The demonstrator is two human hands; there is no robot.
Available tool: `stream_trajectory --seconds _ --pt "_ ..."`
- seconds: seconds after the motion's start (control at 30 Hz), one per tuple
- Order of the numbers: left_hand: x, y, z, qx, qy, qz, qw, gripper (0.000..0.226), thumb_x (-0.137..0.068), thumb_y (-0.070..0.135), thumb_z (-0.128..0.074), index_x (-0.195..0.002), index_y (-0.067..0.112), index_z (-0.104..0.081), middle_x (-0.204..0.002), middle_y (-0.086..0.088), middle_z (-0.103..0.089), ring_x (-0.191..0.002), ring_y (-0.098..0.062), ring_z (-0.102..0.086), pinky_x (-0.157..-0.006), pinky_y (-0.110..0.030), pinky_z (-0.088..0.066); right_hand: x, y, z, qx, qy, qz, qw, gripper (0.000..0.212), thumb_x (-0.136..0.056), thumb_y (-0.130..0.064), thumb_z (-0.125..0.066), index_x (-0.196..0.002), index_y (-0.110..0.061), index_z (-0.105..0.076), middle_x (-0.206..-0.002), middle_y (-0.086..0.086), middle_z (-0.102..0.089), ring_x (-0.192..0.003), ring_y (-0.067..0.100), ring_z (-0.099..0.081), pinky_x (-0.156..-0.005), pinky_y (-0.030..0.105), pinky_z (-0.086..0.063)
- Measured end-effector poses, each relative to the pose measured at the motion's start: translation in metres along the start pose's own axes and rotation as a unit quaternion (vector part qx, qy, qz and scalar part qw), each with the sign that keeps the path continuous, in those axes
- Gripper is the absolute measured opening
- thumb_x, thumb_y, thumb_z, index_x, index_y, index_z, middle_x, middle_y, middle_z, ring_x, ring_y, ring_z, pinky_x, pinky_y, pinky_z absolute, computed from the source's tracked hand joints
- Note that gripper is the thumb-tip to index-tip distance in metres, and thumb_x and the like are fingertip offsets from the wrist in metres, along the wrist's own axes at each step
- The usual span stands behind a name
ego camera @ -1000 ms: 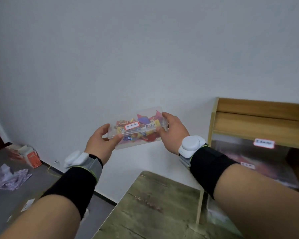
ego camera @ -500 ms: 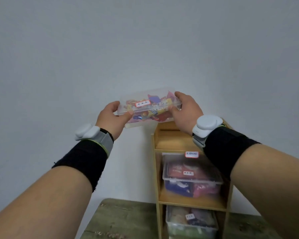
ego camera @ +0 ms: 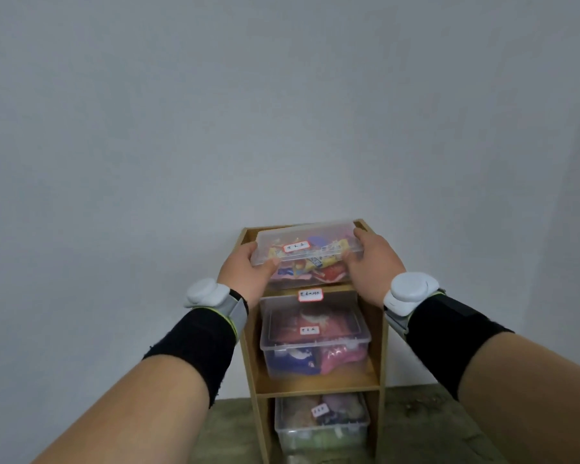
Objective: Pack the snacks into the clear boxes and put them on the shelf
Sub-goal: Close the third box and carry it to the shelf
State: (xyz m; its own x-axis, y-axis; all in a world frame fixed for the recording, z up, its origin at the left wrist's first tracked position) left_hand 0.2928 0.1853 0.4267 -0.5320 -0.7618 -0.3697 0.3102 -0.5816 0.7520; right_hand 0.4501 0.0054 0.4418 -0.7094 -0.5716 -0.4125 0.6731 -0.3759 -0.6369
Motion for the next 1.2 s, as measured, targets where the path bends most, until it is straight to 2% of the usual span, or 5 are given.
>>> stream_trajectory --seconds 0.23,0.37,0.5,0.83,1.2 --pt "0.017 -0.011 -0.015 -0.121 0.045 -0.111 0.985 0.061 -0.098 0.047 -0.045 -0.151 0.023 -0.029 -0.160 0.000 -0.024 -0.147 -0.019 -0.024 -0.114 -0.028 -0.022 0.021 0.008 -0.018 0.056 0.041 0.038 0.997 0.059 -0.098 -0.037 -0.048 -0.151 -0.020 -0.028 -0.157 0.008 -0.029 -0.143 0.027 -0.026 -0.115 0.041 -0.031" --pt "0.052 -0.021 -0.031 -0.313 0.037 -0.285 0.905 0.070 -0.099 0.048 -0.028 -0.156 0.015 -0.004 -0.164 -0.003 0.004 -0.151 -0.020 0.009 -0.120 -0.037 -0.005 0.044 0.010 -0.034 0.250 0.047 0.188 0.949 0.071 -0.099 -0.054 -0.029 -0.157 -0.020 -0.005 -0.165 0.007 0.004 -0.151 0.026 0.003 -0.122 0.043 -0.012" --pt "0.056 -0.038 -0.045 -0.398 -0.008 -0.250 0.883 0.076 -0.098 0.052 -0.024 -0.155 0.014 0.007 -0.161 -0.003 0.020 -0.148 -0.021 0.021 -0.122 -0.042 -0.004 0.047 0.028 -0.049 0.344 -0.009 0.200 0.917 0.076 -0.096 -0.060 -0.009 -0.154 -0.018 0.016 -0.159 0.004 0.029 -0.146 0.023 0.027 -0.122 0.047 -0.002" --pt "0.019 -0.034 -0.058 -0.423 -0.013 -0.227 0.877 0.078 -0.094 0.061 -0.008 -0.156 0.015 -0.001 -0.163 0.000 0.014 -0.150 -0.019 0.014 -0.120 -0.038 0.004 0.002 0.035 -0.062 0.334 -0.036 0.169 0.927 0.077 -0.094 -0.065 -0.004 -0.153 -0.023 0.019 -0.156 -0.003 0.035 -0.142 0.017 0.035 -0.121 0.045 0.009" --pt "-0.004 -0.025 -0.044 -0.472 -0.028 -0.225 0.852 0.084 -0.090 0.071 -0.005 -0.157 0.021 -0.004 -0.165 0.004 0.003 -0.149 -0.023 0.016 -0.120 -0.048 0.004 -0.023 0.020 -0.057 0.325 -0.062 0.152 0.932 0.075 -0.095 -0.064 -0.013 -0.157 -0.023 -0.001 -0.164 -0.001 0.009 -0.150 0.019 0.015 -0.121 0.048 0.001"
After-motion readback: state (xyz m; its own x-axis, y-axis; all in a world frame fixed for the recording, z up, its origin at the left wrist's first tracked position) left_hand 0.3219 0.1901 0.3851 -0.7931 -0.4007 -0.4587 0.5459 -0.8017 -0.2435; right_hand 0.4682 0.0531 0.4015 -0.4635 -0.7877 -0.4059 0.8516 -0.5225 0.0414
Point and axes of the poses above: each hand's wrist, its own x-axis away from the middle knuckle, its own z-axis out of the back of the hand, y = z × x, the point moved 2 cm from there along -x, towards the middle knuckle
